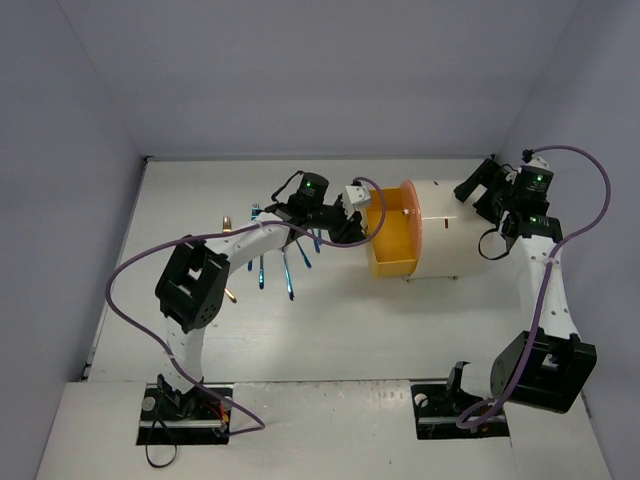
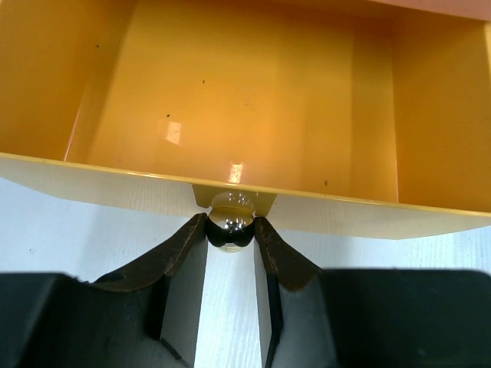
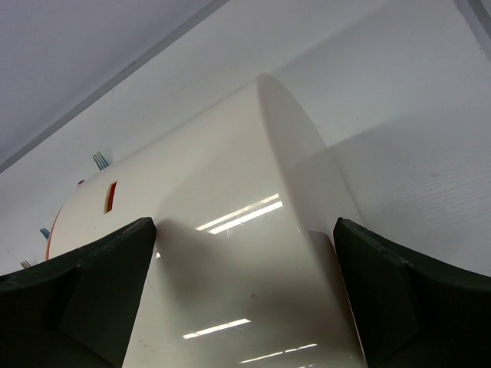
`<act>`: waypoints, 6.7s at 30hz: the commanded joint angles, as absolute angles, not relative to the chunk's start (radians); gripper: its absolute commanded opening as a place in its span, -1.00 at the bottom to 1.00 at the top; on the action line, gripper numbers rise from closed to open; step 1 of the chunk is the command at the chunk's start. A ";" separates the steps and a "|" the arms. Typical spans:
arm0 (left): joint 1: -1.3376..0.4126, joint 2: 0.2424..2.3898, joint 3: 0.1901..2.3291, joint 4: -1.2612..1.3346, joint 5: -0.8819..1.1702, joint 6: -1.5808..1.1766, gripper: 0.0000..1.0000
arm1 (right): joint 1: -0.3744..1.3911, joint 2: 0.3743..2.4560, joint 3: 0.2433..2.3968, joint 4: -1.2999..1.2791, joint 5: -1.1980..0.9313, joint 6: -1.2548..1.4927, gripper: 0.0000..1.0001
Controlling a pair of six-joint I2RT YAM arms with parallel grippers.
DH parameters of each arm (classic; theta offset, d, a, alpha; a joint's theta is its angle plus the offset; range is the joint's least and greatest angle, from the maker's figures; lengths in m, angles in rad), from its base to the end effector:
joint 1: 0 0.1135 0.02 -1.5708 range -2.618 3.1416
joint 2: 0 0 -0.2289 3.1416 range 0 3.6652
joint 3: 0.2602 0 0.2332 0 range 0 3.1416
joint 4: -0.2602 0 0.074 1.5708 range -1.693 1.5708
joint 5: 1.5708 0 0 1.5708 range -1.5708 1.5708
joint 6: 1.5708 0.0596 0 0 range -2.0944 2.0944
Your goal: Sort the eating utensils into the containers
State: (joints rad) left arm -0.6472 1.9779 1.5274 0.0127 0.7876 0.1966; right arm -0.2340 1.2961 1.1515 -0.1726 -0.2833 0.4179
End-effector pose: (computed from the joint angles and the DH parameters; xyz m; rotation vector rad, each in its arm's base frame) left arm 0.3293 -0.3018 0.2304 1.2761 1.5771 -1.0731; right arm 0.3095 -0.0567 0.3198 0.4189 1.8469 0.3928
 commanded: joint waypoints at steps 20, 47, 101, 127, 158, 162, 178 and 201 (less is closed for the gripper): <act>-0.598 1.794 1.521 0.041 0.699 0.238 0.51 | -0.227 1.261 1.231 -0.227 -0.210 0.343 1.00; -0.319 1.201 1.016 -0.547 -0.393 -0.683 0.51 | -0.067 1.132 1.360 -0.341 0.028 0.226 1.00; -0.092 1.530 1.042 -0.398 -0.280 -0.797 -1.00 | 0.097 0.983 1.197 -0.350 0.176 0.162 1.00; -0.705 1.795 1.861 -0.138 0.000 -0.743 -1.00 | 0.097 0.944 1.180 -0.358 0.190 0.163 1.00; -0.847 1.898 1.986 -0.383 -0.167 -0.499 0.12 | 0.103 0.919 1.154 -0.382 0.239 0.134 1.00; -0.820 1.787 1.869 -0.426 -0.322 -0.546 0.12 | 0.104 0.915 1.152 -0.382 0.243 0.135 1.00; -0.573 1.792 1.394 -0.422 -0.183 -0.773 0.12 | 0.109 0.886 1.145 -0.390 0.247 0.137 1.00; -0.527 1.855 1.412 -0.418 -0.191 -0.771 -1.00 | 0.117 0.826 1.155 -0.405 0.275 0.112 1.00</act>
